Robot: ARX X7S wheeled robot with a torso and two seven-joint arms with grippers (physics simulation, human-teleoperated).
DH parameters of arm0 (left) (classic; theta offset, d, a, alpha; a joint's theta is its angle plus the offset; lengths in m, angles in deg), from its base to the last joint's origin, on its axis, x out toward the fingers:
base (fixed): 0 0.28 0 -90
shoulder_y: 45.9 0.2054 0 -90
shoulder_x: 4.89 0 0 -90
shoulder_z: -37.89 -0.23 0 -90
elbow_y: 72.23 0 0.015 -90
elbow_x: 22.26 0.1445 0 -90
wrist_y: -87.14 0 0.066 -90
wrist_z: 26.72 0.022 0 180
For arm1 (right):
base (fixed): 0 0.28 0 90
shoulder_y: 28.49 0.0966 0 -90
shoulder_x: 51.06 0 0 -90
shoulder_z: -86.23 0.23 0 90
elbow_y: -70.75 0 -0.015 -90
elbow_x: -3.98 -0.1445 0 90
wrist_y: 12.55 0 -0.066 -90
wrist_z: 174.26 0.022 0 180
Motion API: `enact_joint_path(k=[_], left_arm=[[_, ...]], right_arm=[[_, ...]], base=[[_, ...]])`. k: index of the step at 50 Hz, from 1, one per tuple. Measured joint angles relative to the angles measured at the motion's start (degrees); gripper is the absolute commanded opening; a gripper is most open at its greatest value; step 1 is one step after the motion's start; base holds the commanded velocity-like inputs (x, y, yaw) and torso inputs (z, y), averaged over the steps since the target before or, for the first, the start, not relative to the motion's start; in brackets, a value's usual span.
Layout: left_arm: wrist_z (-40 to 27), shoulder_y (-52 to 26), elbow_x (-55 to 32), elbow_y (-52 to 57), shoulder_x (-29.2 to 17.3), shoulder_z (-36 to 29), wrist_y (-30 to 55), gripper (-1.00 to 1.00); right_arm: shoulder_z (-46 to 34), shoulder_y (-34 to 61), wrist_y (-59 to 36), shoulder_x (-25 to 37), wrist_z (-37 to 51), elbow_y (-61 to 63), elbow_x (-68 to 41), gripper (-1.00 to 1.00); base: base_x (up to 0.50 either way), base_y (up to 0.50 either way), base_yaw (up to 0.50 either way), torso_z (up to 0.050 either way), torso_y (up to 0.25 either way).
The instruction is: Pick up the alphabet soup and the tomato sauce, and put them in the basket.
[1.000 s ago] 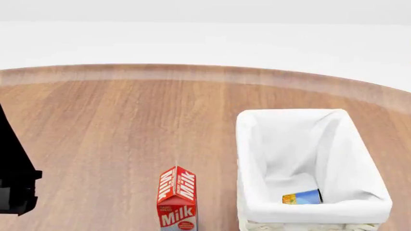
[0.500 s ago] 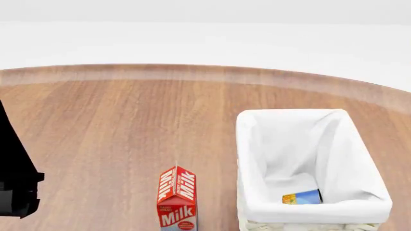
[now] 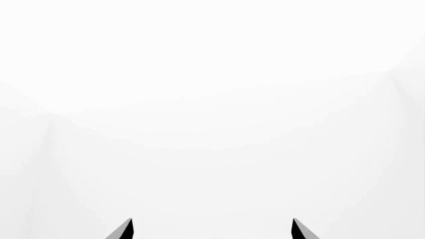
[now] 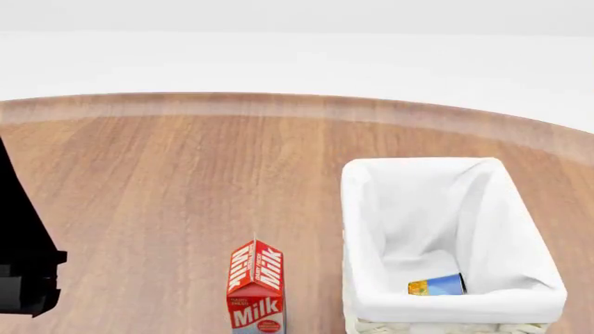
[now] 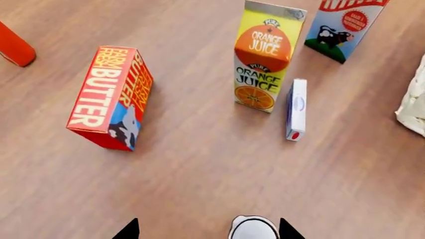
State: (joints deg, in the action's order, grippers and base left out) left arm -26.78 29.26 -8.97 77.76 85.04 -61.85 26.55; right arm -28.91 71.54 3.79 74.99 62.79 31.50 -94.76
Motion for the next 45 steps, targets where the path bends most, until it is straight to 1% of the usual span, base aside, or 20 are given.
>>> enact_joint_path(k=[23,45], left_arm=[[-0.1,-0.2,0.1,0.0,0.0,-0.3,0.2,1.00],[-0.2,0.1,0.1,0.0,0.0,-0.2,-0.1,1.00]], right_arm=[[2.9,-4.2,1.9,2.4,-10.4,-3.0,11.4,1.00],[1.3,-7.9,7.0,2.9,-22.0,-8.3,25.5,1.00]], base=[[0.00,0.00,0.00,0.000,0.000],[0.00,0.00,0.00,0.000,0.000]])
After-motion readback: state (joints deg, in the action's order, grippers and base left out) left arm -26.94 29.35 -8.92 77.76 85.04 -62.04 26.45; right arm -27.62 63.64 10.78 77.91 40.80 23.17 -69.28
